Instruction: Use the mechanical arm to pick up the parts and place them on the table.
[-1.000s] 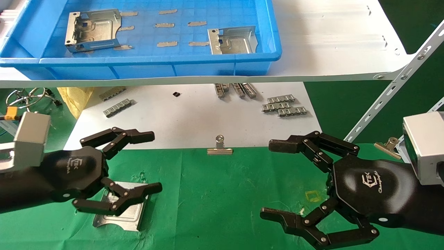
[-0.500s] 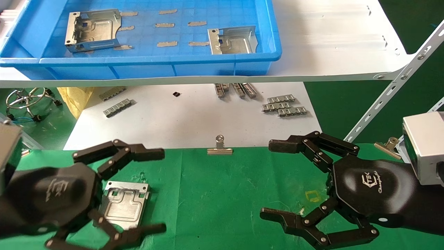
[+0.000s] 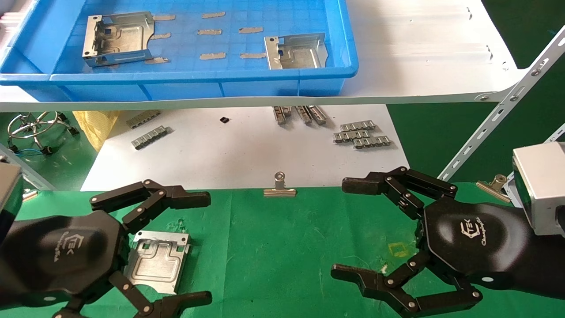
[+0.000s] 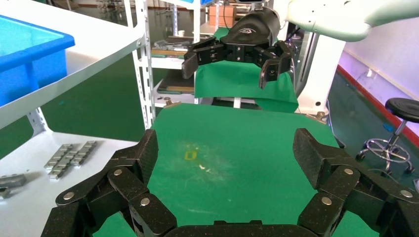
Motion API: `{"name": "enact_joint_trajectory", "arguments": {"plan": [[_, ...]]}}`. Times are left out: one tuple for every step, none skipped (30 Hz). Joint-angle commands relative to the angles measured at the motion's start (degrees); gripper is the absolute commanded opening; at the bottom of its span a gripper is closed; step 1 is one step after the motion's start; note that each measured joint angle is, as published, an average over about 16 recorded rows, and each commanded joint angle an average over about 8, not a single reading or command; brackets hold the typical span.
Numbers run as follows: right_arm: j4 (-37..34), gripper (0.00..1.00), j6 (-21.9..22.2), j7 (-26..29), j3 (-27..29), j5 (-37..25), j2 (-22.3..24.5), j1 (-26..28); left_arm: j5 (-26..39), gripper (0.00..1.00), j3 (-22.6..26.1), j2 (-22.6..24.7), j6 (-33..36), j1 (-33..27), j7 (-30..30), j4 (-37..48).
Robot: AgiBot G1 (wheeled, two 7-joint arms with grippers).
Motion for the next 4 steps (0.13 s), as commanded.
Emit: {"name": "enact_joint_trajectory", "arguments": {"plan": [[0.0,1.00,0.0,0.0,0.0,0.0,0.0,0.0,0.1,1.00,0.2,0.1,0.0,-0.2,0.1,0.4],[0.0,1.00,0.0,0.0,0.0,0.0,0.0,0.0,0.1,1.00,0.2,0.1,0.0,-0.2,0.2,0.5],[0.0,1.00,0.0,0.0,0.0,0.0,0.0,0.0,0.1,1.00,0.2,0.1,0.0,-0.2,0.2,0.5],[0.0,1.00,0.0,0.0,0.0,0.0,0.0,0.0,0.1,1.00,0.2,0.1,0.0,-0.2,0.2,0.6]]}}
